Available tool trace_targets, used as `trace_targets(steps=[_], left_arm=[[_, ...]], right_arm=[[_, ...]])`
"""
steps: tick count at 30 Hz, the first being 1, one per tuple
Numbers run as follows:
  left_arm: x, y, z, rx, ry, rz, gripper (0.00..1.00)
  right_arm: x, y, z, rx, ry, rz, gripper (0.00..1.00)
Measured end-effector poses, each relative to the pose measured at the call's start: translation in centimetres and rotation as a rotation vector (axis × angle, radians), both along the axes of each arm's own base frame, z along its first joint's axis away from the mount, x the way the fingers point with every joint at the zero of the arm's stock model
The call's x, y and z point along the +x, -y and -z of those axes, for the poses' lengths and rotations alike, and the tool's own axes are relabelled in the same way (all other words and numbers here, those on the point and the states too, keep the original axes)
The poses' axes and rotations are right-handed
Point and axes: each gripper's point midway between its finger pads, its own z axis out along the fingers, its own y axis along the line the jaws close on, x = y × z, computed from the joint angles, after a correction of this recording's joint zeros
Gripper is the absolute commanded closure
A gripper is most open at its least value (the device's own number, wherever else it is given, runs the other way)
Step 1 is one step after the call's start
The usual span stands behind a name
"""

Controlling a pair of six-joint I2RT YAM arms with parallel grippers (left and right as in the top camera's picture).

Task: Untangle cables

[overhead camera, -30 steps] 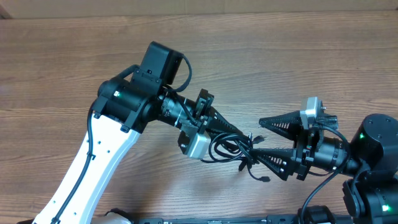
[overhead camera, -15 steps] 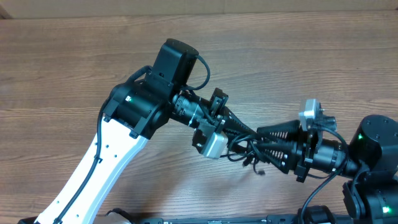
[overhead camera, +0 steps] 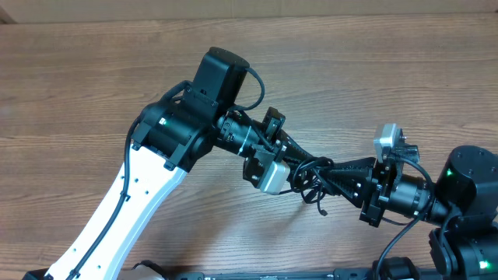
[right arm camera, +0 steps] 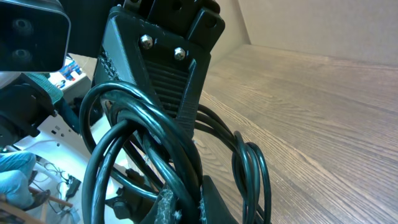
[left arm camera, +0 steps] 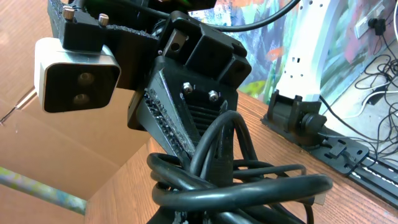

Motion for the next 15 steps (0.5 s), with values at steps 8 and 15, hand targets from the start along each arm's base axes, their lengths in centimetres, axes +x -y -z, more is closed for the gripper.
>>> trace_targets(steps=[8, 15], left_arm=[[-0.31, 0.01, -0.5, -0.027, -0.003, 0.022, 0.96], [-0.25, 0.14, -0.92, -0.05, 0.014, 0.031, 0.96]], right_arm=[[-0.09, -0.07, 0.37, -0.015, 0.012, -0.02, 0.52], [-0.42, -0.18, 0.53, -0.021, 0.024, -0.042, 0.52]])
